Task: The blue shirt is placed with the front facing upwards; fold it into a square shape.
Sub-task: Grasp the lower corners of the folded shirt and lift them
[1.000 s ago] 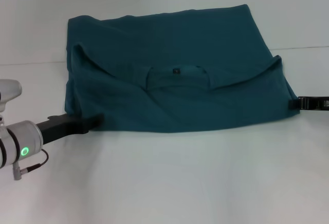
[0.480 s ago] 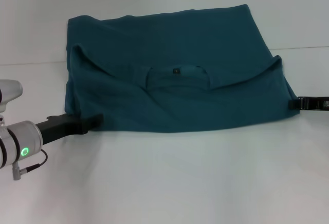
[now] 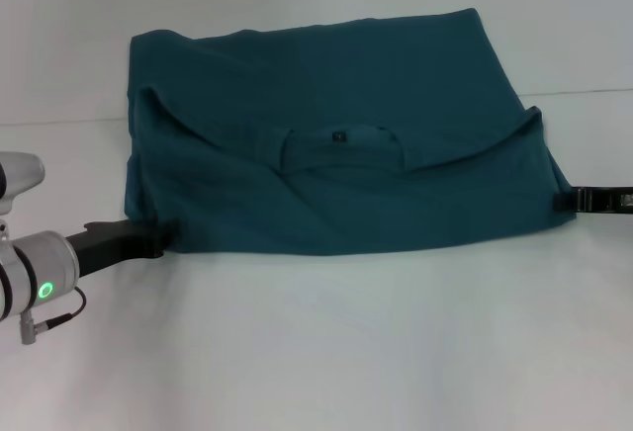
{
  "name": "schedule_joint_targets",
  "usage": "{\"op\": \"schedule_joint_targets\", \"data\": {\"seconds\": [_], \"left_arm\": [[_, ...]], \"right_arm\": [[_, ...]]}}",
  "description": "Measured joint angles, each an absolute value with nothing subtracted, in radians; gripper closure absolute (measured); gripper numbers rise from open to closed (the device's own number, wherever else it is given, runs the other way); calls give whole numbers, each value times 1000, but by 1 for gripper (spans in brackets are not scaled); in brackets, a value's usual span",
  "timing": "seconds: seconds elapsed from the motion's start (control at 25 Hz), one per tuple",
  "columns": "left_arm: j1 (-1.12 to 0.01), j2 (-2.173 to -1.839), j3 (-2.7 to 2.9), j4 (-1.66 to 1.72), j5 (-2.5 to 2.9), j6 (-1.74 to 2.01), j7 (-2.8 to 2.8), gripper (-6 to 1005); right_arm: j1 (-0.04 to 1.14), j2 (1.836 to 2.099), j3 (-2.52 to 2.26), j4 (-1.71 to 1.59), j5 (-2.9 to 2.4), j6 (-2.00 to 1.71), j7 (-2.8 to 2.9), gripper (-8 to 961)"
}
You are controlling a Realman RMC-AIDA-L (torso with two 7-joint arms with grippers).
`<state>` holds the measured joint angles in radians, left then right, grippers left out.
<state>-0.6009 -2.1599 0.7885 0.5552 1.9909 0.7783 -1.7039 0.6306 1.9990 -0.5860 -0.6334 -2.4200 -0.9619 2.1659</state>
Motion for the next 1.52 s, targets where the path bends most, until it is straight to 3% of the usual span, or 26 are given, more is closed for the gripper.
{"op": "schedule_joint_targets", "data": {"seconds": [0.72,1.52], "left_arm": [[-601,-2160,788,567,1993,780,-1711,1001],[-460,-2117,671,794,2052,1196,-1911,998]], "right_arm": [[630,1998,-586,-634,-2419,-958,2162,923],[437,2022,-581,-767,-2220,-1174,1894,923]]}}
